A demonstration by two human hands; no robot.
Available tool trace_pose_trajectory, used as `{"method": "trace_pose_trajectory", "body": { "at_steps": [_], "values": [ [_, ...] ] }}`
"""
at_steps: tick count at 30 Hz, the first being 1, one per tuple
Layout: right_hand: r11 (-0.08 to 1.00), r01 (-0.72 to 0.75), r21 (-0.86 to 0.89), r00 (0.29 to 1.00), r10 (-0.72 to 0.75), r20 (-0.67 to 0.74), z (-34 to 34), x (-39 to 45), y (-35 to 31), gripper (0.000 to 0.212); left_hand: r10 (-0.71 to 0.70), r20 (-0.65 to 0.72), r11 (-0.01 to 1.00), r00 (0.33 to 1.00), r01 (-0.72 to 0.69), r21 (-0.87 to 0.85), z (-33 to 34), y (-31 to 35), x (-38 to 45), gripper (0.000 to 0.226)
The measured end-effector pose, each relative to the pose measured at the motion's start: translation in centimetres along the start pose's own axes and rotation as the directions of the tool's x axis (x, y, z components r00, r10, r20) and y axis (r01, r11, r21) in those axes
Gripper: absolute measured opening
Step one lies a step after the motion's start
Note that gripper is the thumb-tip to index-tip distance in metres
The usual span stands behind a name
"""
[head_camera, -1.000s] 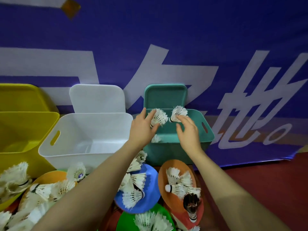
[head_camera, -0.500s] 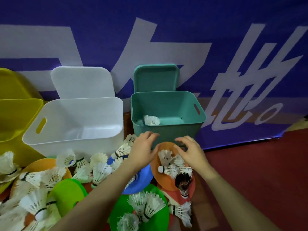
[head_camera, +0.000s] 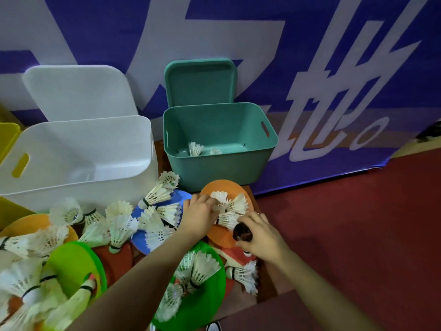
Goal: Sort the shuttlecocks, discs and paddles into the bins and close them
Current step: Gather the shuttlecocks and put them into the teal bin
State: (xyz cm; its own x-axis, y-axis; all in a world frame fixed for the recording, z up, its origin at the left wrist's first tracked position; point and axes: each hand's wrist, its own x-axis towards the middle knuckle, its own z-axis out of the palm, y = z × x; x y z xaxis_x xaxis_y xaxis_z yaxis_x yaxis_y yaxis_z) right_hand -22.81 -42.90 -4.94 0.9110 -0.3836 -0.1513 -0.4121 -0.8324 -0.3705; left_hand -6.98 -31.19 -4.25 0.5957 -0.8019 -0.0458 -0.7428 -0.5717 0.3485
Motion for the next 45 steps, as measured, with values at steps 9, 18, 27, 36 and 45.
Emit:
{"method": "trace_pose_trajectory", "body": {
  "at_steps": [9, 18, 27, 36, 45],
  "values": [
    [0.981, 0.072, 0.178, 0.948, -0.012, -0.319, 0.8, -1.2, 0.4, 0.035, -0.011, -0.203, 0.993, 0.979, -0.014, -0.118, 0.4, -0.1, -0.5, 0.019],
    [0.961, 0.195, 0.195, 0.772, -0.028, -0.635, -2.6, -0.6, -3.3, 0.038, 0.056, -0.467, 0.938, 0.882, -0.206, -0.278, -3.9, -1.2, -2.3, 0.008],
    [0.868, 0.262, 0.422, 0.678, 0.146, -0.720, -9.6, 7.1, -7.5, 0.030, 0.064, -0.721, 0.959, 0.690, -0.243, -0.147, -13.2, -1.5, 2.1, 0.014],
    [0.887, 0.152, 0.435, 0.780, 0.163, -0.604, -11.8, 14.6, -7.7, 0.048, 0.008, -0.600, 0.995, 0.800, -0.064, -0.072, -15.7, -2.2, 8.5, 0.023],
    [0.977, 0.087, 0.193, 0.848, 0.029, -0.529, -8.4, 11.3, -4.8, 0.032, 0.087, -0.387, 0.986, 0.918, -0.135, -0.099, -12.1, -2.7, 5.7, 0.038]
  ]
}}
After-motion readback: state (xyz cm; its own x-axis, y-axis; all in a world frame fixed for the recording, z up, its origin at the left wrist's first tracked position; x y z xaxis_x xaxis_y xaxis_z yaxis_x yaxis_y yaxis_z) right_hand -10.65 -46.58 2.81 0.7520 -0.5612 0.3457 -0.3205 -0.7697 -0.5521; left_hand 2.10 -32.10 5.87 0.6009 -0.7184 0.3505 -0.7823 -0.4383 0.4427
